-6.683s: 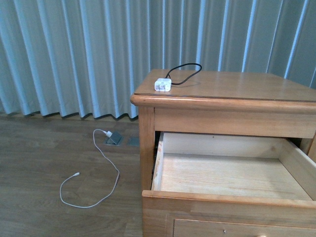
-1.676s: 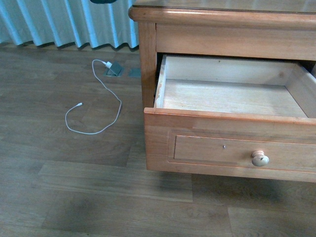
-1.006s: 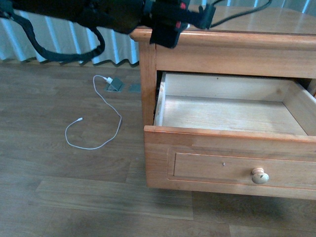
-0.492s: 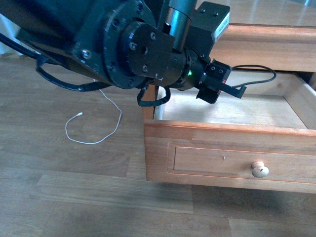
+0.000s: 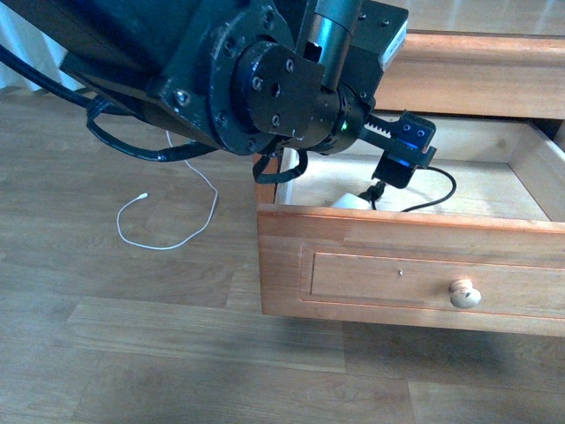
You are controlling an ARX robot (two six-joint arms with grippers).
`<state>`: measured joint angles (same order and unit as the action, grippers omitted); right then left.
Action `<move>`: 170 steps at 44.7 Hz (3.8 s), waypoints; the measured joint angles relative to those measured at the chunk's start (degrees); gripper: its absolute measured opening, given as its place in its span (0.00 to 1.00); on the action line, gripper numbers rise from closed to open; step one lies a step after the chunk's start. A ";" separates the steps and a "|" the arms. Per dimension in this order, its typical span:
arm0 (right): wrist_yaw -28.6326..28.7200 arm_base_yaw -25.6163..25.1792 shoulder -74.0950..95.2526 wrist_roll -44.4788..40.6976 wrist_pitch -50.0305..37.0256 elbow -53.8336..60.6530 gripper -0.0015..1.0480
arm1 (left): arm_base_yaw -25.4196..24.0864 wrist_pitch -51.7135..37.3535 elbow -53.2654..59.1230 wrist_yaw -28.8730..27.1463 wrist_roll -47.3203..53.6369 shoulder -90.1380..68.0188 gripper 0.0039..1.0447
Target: Put charger into drawer
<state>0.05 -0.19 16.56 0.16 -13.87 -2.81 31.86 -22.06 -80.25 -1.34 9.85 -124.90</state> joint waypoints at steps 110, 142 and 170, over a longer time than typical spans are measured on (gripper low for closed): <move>0.00 0.02 0.00 0.00 0.00 0.00 0.92 | -29.97 23.50 73.72 0.57 -10.12 119.34 0.04; 0.00 0.02 0.00 0.00 0.00 0.00 0.92 | -31.69 22.38 79.54 1.18 -10.12 124.72 0.04; 0.15 2.95 8.44 3.63 17.64 -3.98 0.92 | -31.69 22.38 79.54 1.18 -10.12 124.76 0.58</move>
<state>0.21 2.76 24.99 3.79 3.77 -6.79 0.16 0.32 -0.71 -0.16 -0.27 -0.14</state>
